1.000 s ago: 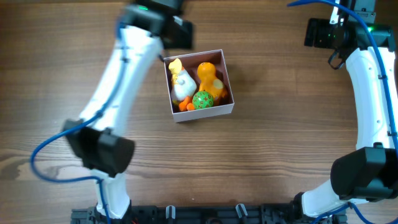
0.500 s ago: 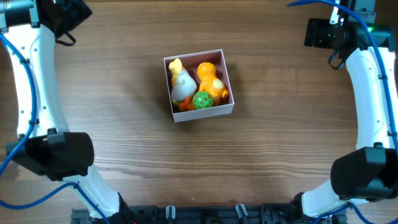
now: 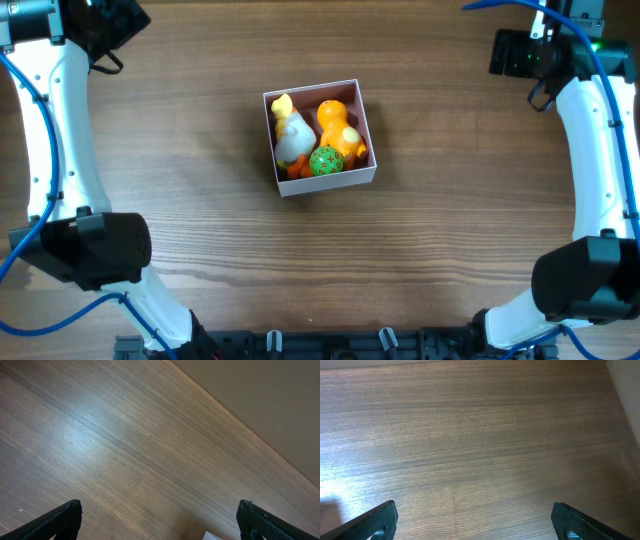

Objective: Pack container

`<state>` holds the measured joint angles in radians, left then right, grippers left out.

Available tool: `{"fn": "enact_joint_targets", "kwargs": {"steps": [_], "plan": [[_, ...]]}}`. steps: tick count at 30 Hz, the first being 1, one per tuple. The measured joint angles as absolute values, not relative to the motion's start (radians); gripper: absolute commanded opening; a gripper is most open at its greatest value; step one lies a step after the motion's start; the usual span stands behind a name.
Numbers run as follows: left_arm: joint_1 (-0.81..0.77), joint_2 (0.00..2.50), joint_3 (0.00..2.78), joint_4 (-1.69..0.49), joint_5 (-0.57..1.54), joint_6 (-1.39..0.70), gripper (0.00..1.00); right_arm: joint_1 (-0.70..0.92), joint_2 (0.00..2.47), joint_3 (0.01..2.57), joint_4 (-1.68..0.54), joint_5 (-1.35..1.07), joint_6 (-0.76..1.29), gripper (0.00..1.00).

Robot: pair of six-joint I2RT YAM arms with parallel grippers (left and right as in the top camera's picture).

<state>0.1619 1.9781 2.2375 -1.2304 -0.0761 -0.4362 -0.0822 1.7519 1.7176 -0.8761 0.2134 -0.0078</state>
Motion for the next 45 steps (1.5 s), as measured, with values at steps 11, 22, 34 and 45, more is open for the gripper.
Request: {"fn": "enact_joint_targets", "kwargs": {"steps": [11,22,34,45], "plan": [[0.162,1.978,2.238,-1.231,-0.076,-0.436,1.0,-0.082,1.752,1.718,-0.876,0.213,-0.008,1.0],[0.162,1.978,2.238,-1.23,-0.076,-0.436,1.0,-0.082,1.752,1.718,-0.876,0.213,-0.008,1.0],[0.162,1.978,2.238,-1.234,-0.072,-0.436,1.0,-0.082,1.699,1.716,-0.287,-0.043,-0.007,1.0],[0.162,1.978,2.238,-1.234,-0.069,-0.436,1.0,-0.082,1.08,1.723,-0.527,-0.065,-0.007,1.0]]}}
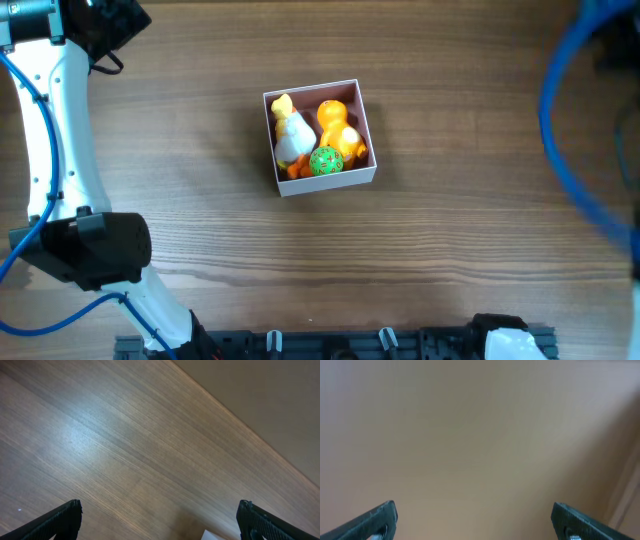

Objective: Pack container

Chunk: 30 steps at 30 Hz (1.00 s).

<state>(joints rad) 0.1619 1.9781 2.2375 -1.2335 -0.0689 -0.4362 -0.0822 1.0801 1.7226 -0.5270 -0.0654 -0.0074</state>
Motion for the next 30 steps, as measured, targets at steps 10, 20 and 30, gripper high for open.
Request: {"fn": "enact_joint_targets", "kwargs": {"steps": [10,20,30], "plan": [[0.162,1.978,2.238,-1.234,-0.068,-0.436,1.0,-0.082,0.585,1.396,-0.682,-0.04,-0.007,1.0],[0.162,1.978,2.238,-1.234,-0.068,-0.436,1.0,-0.082,0.305,0.577,-0.14,-0.041,-0.007,1.0],[0.162,1.978,2.238,-1.234,-0.068,-0.436,1.0,-0.082,0.149,0.221,0.154,-0.09,-0.007,1.0]]}}
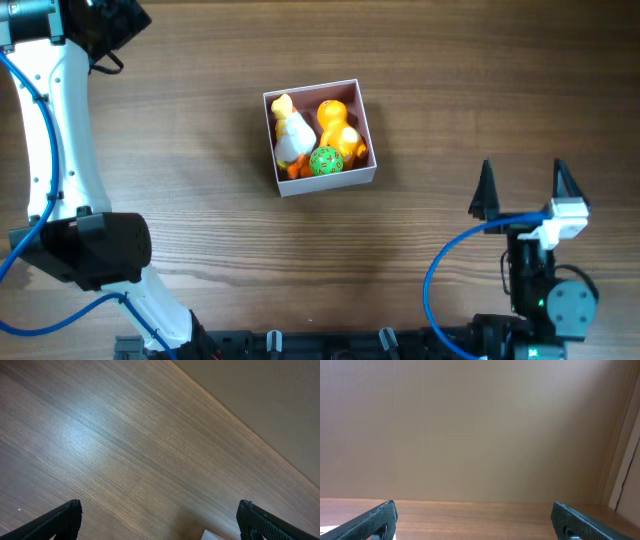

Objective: Pack container

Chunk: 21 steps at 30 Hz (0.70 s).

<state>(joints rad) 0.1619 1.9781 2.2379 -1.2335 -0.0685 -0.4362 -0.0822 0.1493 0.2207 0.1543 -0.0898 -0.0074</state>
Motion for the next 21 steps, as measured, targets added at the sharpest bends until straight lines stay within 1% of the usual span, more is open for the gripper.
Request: {"fn": "enact_joint_targets", "kwargs": {"steps": [5,13,21], "plan": [[0.162,1.978,2.238,-1.234,-0.068,-0.436,1.0,-0.082,0.033,0.173,0.109,-0.098,-0.007,1.0],[0.162,1.978,2.238,-1.234,-0.068,-0.436,1.0,-0.082,0.021,0.112,0.104,-0.136,-0.003,1.0],[0.162,1.978,2.238,-1.234,-0.068,-0.436,1.0,-0.081,0.018,0.019,0.234,-0.138,0.0,1.0]]}}
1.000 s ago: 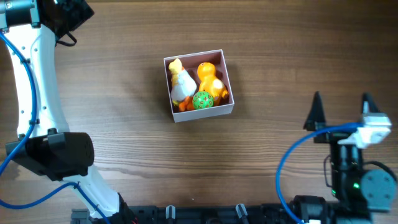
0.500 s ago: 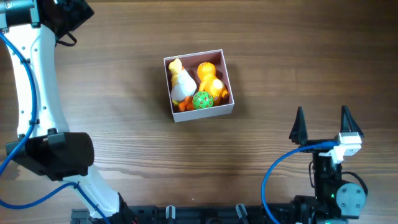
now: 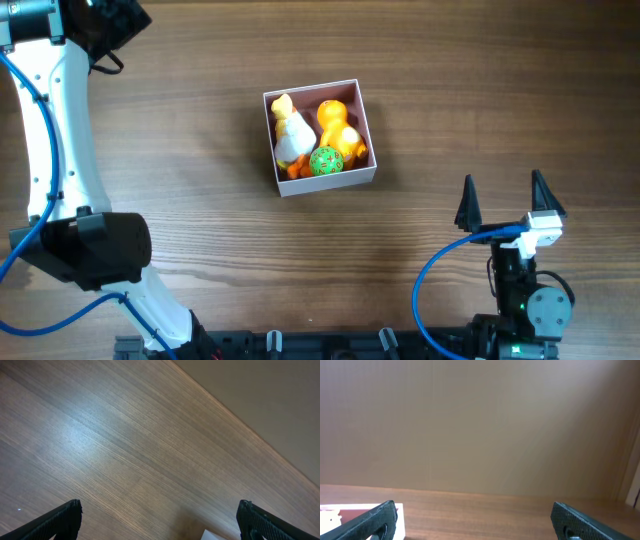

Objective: Pack container

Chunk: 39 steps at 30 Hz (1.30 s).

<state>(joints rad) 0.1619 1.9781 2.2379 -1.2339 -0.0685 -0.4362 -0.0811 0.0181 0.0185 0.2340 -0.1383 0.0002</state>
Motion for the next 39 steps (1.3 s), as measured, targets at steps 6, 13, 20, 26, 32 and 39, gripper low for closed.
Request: {"fn": "enact_joint_targets", "kwargs": {"steps": [6,13,20,26,32,39], "plan": [[0.162,1.978,2.238,-1.234,-0.068,-0.436,1.0,-0.081,0.017,0.008,0.208,-0.13,0.011,1.0],[0.162,1.978,2.238,-1.234,-0.068,-0.436,1.0,-0.081,0.015,0.007,0.064,-0.13,0.034,1.0],[0.162,1.978,2.238,-1.234,-0.068,-0.436,1.0,-0.081,0.015,0.006,0.003,-0.104,0.034,1.0],[0.162,1.978,2.238,-1.234,-0.068,-0.436,1.0,-0.081,0.015,0.006,0.003,-0.077,0.034,1.0],[0.162,1.978,2.238,-1.234,-0.068,-0.436,1.0,-0.081,0.015,0.006,0.003,-0.076,0.034,1.0],[0.162,1.978,2.238,-1.234,-0.068,-0.436,1.0,-0.081,0.015,0.006,0.003,-0.073,0.034,1.0]]}}
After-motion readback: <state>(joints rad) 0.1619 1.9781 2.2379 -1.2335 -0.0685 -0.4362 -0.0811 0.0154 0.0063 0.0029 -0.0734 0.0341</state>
